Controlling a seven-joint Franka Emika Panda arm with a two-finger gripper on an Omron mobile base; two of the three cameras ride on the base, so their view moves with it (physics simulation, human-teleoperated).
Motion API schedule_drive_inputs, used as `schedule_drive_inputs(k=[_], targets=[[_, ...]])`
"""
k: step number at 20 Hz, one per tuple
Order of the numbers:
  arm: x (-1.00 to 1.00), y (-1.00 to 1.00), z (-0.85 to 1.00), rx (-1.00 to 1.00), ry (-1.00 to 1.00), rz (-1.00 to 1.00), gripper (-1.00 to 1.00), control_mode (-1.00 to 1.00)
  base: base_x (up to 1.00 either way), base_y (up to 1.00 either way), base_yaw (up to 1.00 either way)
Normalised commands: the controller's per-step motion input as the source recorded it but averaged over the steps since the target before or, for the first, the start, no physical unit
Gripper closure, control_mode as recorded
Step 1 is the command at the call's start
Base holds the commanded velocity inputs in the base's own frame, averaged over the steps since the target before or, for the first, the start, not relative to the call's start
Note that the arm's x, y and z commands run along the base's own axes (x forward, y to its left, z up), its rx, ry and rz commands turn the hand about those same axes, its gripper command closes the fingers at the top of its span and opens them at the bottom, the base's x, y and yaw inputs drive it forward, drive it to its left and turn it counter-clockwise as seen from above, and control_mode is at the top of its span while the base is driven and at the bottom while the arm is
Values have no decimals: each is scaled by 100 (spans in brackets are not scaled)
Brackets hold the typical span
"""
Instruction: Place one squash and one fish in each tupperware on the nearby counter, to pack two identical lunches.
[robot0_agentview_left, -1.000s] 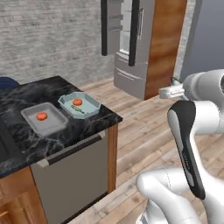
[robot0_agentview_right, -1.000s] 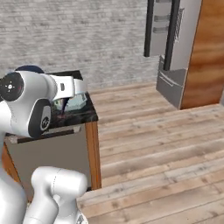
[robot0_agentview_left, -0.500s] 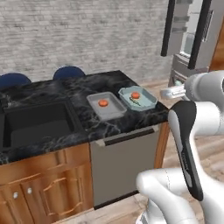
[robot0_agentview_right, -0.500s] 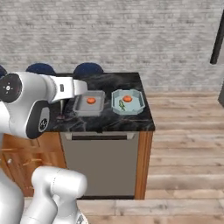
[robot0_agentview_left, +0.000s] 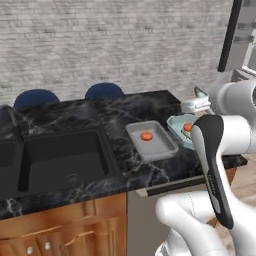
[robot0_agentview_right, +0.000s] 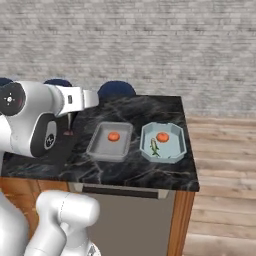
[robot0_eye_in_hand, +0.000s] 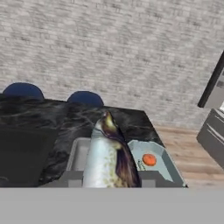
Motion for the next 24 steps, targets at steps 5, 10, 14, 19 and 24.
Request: schedule_drive_inputs(k=[5, 10, 14, 19, 24], targets=[[0, 0, 0, 0, 0, 0, 100, 100, 99, -5, 4], [4, 0, -11, 0, 4, 0, 100, -100, 25, 0, 1], [0, -1, -26, 0, 16, -6, 100, -100, 0, 0, 0], [0, 0, -48, 0, 19, -13, 100, -100, 0, 0, 0], [11, -1, -67, 2, 22, 0, 100, -100, 0, 0, 0]])
